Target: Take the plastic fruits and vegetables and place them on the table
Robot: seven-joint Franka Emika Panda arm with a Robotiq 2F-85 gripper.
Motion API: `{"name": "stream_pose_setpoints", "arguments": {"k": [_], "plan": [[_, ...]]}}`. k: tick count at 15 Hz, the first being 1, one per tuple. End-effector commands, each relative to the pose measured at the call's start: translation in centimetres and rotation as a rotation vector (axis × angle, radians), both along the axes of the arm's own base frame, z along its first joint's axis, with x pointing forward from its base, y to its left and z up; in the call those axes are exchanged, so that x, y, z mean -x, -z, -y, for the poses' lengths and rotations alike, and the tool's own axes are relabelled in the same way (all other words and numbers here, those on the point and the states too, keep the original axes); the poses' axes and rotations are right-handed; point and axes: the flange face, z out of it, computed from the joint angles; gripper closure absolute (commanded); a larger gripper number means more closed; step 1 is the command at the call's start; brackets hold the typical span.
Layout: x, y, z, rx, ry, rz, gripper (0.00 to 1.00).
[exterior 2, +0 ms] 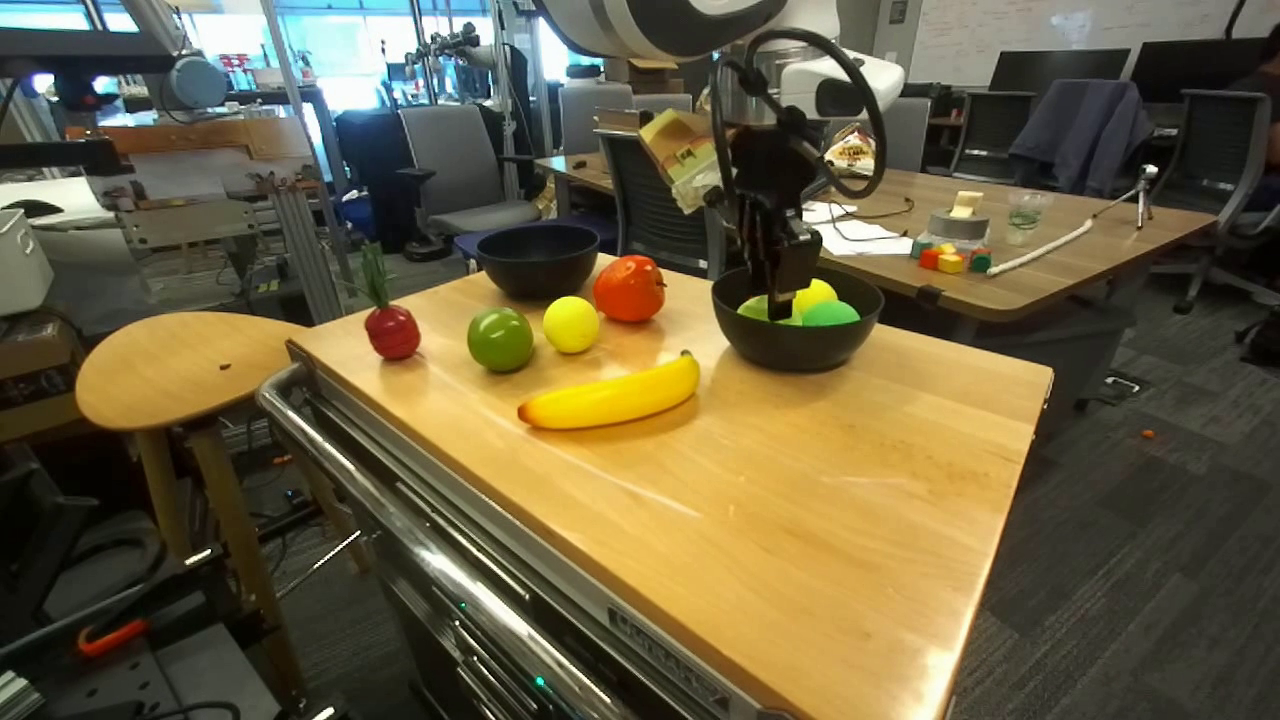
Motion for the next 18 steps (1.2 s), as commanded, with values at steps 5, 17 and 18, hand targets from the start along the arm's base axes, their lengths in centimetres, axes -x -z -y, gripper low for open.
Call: {"name": "stream_pose_setpoints", "arguments": {"k": [5, 17, 18], "plan": [[-2.2, 0.1, 1.5, 0.044, 0.051, 0.018, 1.00], [-3.0, 0.9, 3.1, 0.063, 0.073, 0.068, 0.45], [-3.2, 1.4, 3.2, 0.071, 0.074, 0.073, 0.38]]}}
